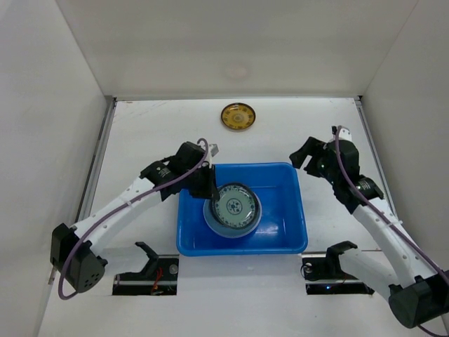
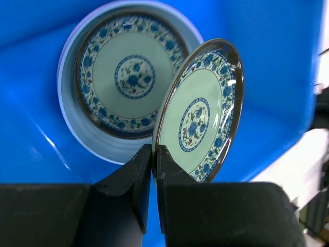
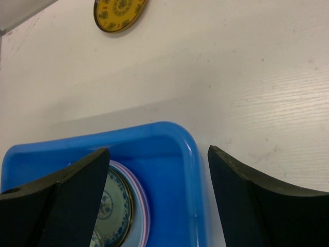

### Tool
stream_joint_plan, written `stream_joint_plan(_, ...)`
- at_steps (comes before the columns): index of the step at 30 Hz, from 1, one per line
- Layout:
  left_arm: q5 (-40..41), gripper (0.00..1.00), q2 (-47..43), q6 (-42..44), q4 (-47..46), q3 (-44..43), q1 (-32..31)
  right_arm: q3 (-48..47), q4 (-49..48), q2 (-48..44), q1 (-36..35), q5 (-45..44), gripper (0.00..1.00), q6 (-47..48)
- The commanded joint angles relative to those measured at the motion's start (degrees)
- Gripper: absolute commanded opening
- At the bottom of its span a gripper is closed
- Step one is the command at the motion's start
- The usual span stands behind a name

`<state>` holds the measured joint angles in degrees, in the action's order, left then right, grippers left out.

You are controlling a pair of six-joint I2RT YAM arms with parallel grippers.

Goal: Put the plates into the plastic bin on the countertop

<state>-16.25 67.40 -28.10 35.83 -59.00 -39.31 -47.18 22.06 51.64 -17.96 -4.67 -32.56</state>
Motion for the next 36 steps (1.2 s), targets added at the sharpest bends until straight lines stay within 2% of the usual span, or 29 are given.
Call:
stream_joint_plan(1, 3.06, 0.05, 2.20, 2.43, -0.06, 1.52, -1.25, -2.74, -4.93, 1.53, 0.07, 0.54, 0.82, -0.93)
stream_joint_plan(17, 7.02, 0.07, 10.74, 9.11, -3.40, 2.05, 2.53, -4.41, -5.98, 4.52, 0.60, 0.53, 0.83, -0.75)
stream_joint_plan(21, 6.58, 0.16, 11.62, 9.81, -3.75, 1.44, 2.62, -5.38, -6.33, 6.37, 0.42, 0.71, 0.83, -0.93)
stream_joint_plan(24, 6.58, 0.25, 12.06, 10.08, -3.93, 1.08, 2.18, -6.26, -7.03, 7.77, 0.34, 0.71, 0.83, -0.84)
stream_joint_plan(27, 6.85, 0.40, 11.88, 10.17, -3.76, 0.12, 1.83, -7.57, -8.17, 9.53, 0.68, 0.71, 0.83, -0.93)
stream_joint_plan(29, 6.93, 0.57, 11.27, 10.43, -3.14, -1.37, 1.30, -9.15, -9.40, 11.63, 1.21, 0.89, 0.84, -1.02)
stream_joint_plan(36, 7.90, 0.99, 7.41, 10.52, 2.04, -10.59, -0.98, -18.55, -15.99, 28.40, 4.72, 9.13, 0.83, -4.52)
